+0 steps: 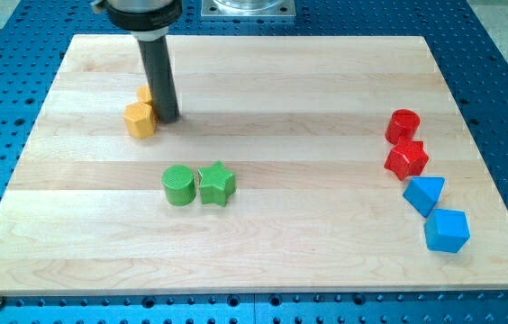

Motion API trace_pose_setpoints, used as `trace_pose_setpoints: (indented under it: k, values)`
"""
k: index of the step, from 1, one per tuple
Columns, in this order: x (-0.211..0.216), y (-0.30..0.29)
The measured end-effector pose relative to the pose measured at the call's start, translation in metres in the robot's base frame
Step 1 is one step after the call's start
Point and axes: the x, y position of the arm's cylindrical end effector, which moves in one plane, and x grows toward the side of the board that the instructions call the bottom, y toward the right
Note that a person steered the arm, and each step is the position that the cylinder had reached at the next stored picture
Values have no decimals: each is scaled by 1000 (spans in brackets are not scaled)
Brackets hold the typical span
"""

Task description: Move the yellow blocks vertical to the green star

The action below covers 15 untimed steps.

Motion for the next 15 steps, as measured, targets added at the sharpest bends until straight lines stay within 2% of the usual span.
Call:
trace_pose_setpoints:
  k: [2, 3, 5, 6, 7, 9, 10, 11, 12, 13, 14, 15]
  values:
    - [15, -12]
    - [42, 7]
    - [82, -67]
    - [65, -100]
    - [53, -98]
    - [54, -32]
    - [77, -49]
    - [83, 24]
    - [60, 49]
    - [50, 13]
    - [55, 9]
    - [58, 93]
